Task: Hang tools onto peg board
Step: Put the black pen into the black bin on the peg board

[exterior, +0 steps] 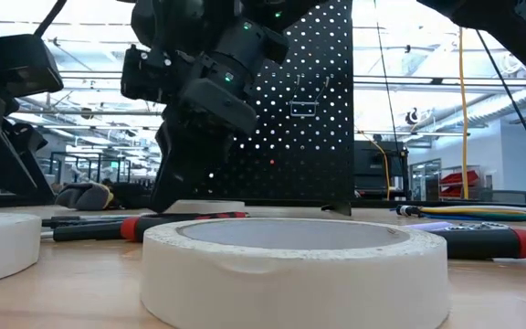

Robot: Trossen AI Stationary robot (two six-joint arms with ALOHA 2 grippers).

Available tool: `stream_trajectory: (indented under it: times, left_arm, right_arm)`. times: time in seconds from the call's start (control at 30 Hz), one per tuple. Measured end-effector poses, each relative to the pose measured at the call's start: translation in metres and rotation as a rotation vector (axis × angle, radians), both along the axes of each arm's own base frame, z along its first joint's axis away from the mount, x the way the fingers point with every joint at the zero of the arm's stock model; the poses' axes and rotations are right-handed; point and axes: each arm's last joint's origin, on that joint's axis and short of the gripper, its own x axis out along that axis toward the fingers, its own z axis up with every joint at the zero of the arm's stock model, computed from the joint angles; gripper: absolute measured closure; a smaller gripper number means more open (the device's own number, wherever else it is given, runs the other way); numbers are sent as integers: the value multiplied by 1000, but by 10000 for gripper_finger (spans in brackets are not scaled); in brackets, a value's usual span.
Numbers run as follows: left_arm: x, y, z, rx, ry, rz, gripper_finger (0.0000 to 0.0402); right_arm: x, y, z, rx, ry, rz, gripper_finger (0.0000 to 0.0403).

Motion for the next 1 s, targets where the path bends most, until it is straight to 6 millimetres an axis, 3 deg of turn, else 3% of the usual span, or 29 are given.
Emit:
stream_trajectory:
  times: [0.23, 0.57, 0.73, 0.87, 1.0]
  left_arm:
    - [0, 0, 0, 4, -4, 4, 205]
    - [0, 1, 0, 13, -13, 12, 205]
    - [0, 1, 0, 19, -17, 16, 205]
    - [0, 1, 1, 26, -23, 22, 205]
    - [0, 1, 2, 45, -48, 31, 205]
  right_arm:
    - [-2, -1, -4, -19, 32, -7, 294]
    - [-11, -2, -17, -101, 85, -47, 370]
    - [-20, 5, -34, -111, 122, -81, 365]
    - [-21, 8, -36, -97, 134, -133, 348]
    - [-22, 9, -31, -87, 131, -167, 372]
